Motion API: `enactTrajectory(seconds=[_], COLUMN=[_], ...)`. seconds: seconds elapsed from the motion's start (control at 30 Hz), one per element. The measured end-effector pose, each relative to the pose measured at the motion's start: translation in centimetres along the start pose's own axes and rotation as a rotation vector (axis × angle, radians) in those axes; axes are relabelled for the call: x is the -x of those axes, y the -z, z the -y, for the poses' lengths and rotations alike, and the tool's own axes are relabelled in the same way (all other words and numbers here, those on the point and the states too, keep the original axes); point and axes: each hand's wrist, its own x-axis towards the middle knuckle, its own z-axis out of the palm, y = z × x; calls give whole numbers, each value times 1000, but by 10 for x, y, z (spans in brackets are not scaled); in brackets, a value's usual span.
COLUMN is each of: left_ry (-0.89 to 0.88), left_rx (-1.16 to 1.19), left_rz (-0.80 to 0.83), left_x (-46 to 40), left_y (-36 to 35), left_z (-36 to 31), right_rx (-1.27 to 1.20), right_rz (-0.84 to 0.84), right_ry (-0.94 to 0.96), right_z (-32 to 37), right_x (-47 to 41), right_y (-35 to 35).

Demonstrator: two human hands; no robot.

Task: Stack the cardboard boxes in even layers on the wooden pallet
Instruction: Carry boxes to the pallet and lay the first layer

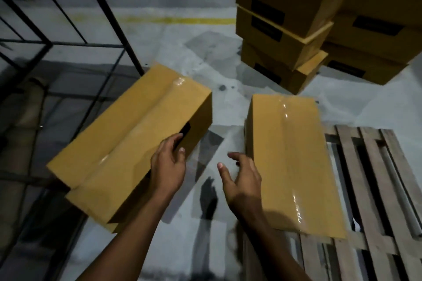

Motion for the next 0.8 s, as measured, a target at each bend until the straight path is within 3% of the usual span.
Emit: enactTrajectory(seconds=[0.17, 0.33, 0.63, 0.8], left_ry=[110, 265, 427, 438], left_rx=[-194, -459, -474, -498], left_rz=[-28, 64, 224, 224], left_x=[-71, -127, -170, -183], left_y=[47, 85, 122, 136], left_z=[61, 141, 207, 208], right_rx=[-1, 3, -100, -301], right_rz=[176, 383, 653, 624], right_ry=[-10, -67, -230, -316], right_z=[49, 63, 60, 52], right_x=[-17, -20, -3, 10], right_y=[-61, -125, -208, -223])
